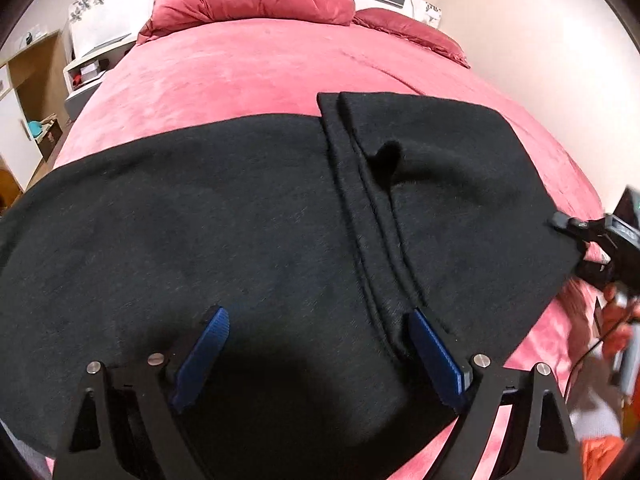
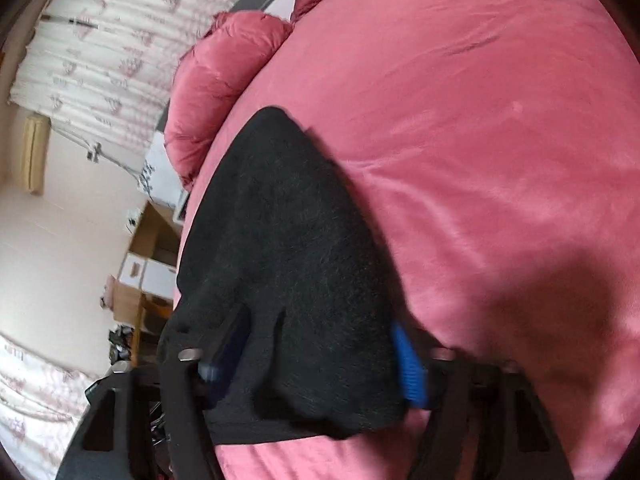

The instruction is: Fold large clothes

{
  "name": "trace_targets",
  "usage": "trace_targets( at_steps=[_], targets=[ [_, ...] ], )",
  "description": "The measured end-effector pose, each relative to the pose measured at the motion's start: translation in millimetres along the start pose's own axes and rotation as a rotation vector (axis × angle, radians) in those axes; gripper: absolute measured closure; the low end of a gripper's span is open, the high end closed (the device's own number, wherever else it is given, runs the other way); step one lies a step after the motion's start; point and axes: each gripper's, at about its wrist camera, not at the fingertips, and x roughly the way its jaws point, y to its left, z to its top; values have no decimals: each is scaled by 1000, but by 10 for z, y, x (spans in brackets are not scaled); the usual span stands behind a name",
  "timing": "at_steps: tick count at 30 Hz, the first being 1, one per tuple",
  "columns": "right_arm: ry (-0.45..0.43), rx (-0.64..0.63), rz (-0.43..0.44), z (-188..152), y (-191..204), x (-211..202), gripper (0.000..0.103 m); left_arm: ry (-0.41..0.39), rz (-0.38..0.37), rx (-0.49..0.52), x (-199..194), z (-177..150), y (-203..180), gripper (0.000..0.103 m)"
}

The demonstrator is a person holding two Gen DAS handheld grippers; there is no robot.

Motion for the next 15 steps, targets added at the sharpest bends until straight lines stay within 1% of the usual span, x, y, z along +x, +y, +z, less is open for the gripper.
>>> trace_targets(
  at_steps=[1,2,3,4,6,7,8,10,11,13,15],
  targets=[
    [4,-10,-31,5,75,30,72,-16,-6,-5,-47,-8,39,12],
    [11,-17,-87,26,183,29,73,-30,-7,-17,-132,-5,169,12],
    [9,-27,-103,44,285,9,75,-45,-8,-36,-211,-35,255,12],
    [-2,-32,-97,50,370,-32,75,-66,-17,-67,-295,-73,381,12],
    [-20,-65,-91,101,712,-104,77,-120,-38,-146,-509,-131,663,12],
    [-29,-100,-97,112,889,-142,77,-141,-42,-180,-588,-138,785,12],
    [-36,-162,-98,119,1173,-165,77,-169,-41,-222,-691,-141,953,12],
    [-36,-244,-91,95,1590,-170,77,-216,-18,-284,-851,-126,1252,12],
    [-36,-301,-81,68,1884,-164,77,-240,-1,-312,-925,-161,1403,12],
    [-35,-370,-56,2,2294,-117,77,-289,44,-378,-1116,-211,1781,12],
    [-30,-458,-26,-123,2800,-44,77,-336,95,-441,-1320,-325,2145,12]
  ],
)
